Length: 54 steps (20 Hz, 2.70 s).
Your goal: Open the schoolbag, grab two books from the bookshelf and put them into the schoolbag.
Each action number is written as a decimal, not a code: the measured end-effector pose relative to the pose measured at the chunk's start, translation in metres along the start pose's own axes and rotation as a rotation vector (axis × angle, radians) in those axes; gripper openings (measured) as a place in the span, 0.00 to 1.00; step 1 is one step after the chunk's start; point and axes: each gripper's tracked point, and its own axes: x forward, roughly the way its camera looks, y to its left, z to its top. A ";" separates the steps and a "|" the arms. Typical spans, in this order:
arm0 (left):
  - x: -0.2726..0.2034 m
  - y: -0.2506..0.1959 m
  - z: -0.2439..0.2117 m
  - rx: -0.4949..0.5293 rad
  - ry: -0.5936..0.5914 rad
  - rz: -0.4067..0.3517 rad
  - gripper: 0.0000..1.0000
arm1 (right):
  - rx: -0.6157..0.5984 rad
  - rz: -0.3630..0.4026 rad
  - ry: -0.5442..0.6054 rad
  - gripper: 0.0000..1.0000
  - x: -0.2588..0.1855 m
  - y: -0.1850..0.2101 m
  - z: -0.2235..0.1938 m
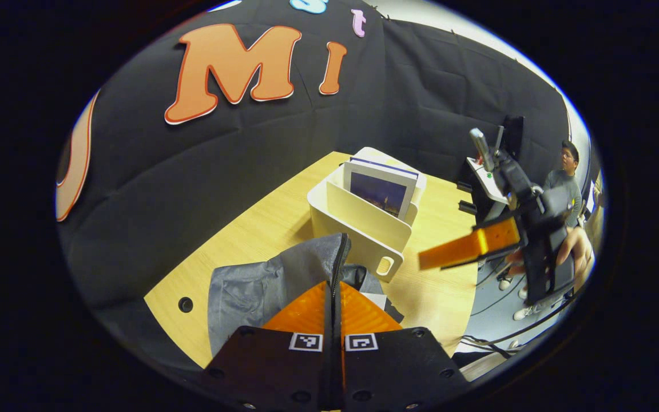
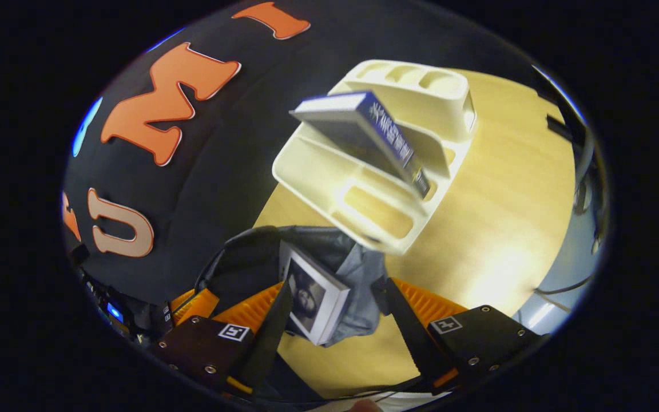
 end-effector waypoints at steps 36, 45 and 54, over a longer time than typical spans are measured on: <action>-0.013 0.016 -0.015 -0.138 0.011 0.048 0.00 | -0.830 -0.341 0.381 0.86 0.107 0.006 0.169; -0.011 0.019 -0.017 -0.160 0.014 0.056 0.00 | -0.762 -0.337 0.352 0.34 0.097 0.007 0.175; -0.009 0.014 -0.017 -0.164 0.019 0.056 0.00 | -0.760 -0.296 0.230 0.33 0.008 0.038 0.205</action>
